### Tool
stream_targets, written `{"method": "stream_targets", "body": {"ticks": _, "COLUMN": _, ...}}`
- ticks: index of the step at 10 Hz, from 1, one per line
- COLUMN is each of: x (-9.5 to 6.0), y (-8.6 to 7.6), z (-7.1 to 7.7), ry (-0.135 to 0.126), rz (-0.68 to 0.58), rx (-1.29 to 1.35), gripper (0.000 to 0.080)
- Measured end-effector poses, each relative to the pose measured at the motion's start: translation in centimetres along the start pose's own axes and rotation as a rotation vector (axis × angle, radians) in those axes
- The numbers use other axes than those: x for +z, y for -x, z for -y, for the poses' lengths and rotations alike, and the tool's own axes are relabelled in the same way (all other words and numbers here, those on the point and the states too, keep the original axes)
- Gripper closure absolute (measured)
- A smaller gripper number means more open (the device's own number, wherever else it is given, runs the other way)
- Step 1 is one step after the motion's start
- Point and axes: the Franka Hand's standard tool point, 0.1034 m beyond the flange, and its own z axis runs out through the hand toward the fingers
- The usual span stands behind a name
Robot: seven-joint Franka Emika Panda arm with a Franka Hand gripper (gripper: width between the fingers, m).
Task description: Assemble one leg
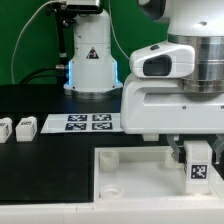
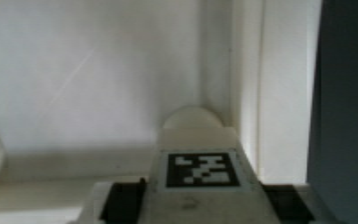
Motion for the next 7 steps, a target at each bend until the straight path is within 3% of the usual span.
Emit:
{"method": "stream_targets", "body": {"ticks": 1, "x": 0.0, "y": 0.0, "z": -0.2, "ry": -0.003, "rz": 0.006, "rx": 0.149, "gripper": 0.0509}}
{"method": "stream_targets", "body": {"ticks": 3, "x": 0.0, "y": -0.1, "z": -1.5, "ry": 0.025, "rz": 0.019, "rx": 0.367, "gripper": 0.0505}}
{"method": "stream_targets", "body": {"ticks": 4, "x": -0.1, "y": -0.3, "z": -2.2, "ry": 0.044, "rz": 0.019, "rx": 0.437, "gripper": 0.0505}}
{"method": "stream_targets", "body": {"ticks": 7, "x": -0.1, "y": -0.4, "z": -2.8, "ry": 0.06, "rz": 0.018, "rx": 0.494, "gripper": 0.0502}}
